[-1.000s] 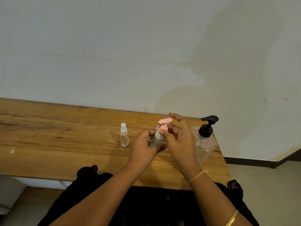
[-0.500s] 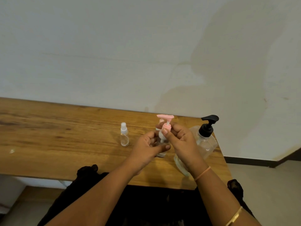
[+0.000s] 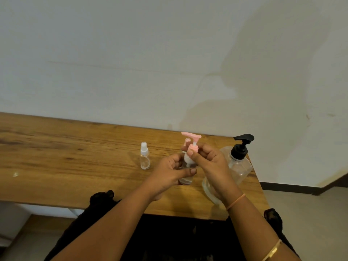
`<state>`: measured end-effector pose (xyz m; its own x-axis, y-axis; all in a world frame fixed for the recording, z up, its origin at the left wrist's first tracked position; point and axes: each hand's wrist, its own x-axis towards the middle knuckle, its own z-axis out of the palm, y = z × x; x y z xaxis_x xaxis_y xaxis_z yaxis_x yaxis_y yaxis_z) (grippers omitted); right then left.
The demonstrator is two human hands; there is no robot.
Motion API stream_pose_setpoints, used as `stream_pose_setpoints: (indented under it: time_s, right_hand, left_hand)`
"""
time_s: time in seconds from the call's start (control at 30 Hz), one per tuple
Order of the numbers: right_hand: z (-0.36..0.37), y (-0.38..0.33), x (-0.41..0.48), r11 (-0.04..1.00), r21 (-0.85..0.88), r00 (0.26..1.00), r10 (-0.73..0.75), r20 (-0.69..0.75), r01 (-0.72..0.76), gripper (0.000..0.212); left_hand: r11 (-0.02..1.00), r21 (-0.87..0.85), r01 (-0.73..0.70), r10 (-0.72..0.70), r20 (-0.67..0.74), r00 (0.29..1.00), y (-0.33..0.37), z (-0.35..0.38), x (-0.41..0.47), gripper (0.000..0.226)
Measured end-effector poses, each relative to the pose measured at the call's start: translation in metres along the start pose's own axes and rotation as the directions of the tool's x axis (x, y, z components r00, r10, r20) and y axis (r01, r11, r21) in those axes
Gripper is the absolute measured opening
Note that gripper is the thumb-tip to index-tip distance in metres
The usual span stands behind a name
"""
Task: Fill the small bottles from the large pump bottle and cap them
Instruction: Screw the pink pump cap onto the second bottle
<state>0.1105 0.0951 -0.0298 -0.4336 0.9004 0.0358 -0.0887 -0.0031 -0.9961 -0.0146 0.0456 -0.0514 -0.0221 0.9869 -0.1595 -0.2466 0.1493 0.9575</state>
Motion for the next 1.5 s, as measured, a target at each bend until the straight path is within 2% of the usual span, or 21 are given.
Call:
stream_pose_setpoints:
  time_s: [0.07,0.17,0.3,0.47,0.67,0.87,1.1,1.33,1.5]
  right_hand:
    - [-0.005,-0.004,-0.001,0.993,0.105,0.992,0.048,0.12,-0.06,0.033]
    - [-0.009,-0.008,-0.003,0.981,0.157,0.961,0.07,0.268,-0.115,0.036]
    - [-0.011,-0.013,-0.004,0.976,0.175,0.944,0.068,0.323,-0.131,0.03]
    - [-0.01,-0.007,-0.001,0.997,0.051,0.975,0.046,0.216,-0.058,0.029]
    - [-0.006,0.0,0.003,1.0,-0.003,0.992,-0.011,0.129,0.012,0.024]
    - [0.001,0.007,0.005,0.997,-0.061,0.998,-0.054,0.036,0.056,0.02]
    - [0.011,0.014,0.008,0.991,-0.133,0.998,-0.023,-0.05,0.016,0.018]
    - [0.016,0.016,0.01,0.981,-0.195,0.997,-0.011,-0.073,-0.003,0.017]
    - [0.021,0.019,0.011,0.989,-0.145,0.996,0.017,-0.089,-0.03,0.014]
  left_hand:
    - [0.992,-0.098,0.083,-0.07,0.127,0.989,0.005,-0.003,-0.002,0.039]
    - [0.979,-0.132,0.154,-0.112,0.279,0.954,0.007,-0.007,-0.003,0.038]
    - [0.968,-0.157,0.195,-0.133,0.336,0.932,0.008,-0.01,-0.003,0.037]
    - [0.984,-0.1,0.149,-0.122,0.233,0.965,0.007,-0.007,-0.003,0.043]
    - [0.996,-0.035,0.088,-0.082,0.131,0.988,0.004,-0.005,-0.003,0.042]
    - [0.999,0.043,0.016,-0.017,0.017,1.0,-0.002,0.0,0.0,0.024]
    - [0.986,0.139,-0.092,0.109,-0.122,0.986,-0.013,0.009,0.002,0.023]
    - [0.972,0.215,-0.091,0.133,-0.189,0.973,-0.017,0.008,0.002,0.019]
    - [0.963,0.253,-0.093,0.152,-0.226,0.962,-0.017,0.008,0.002,0.019]
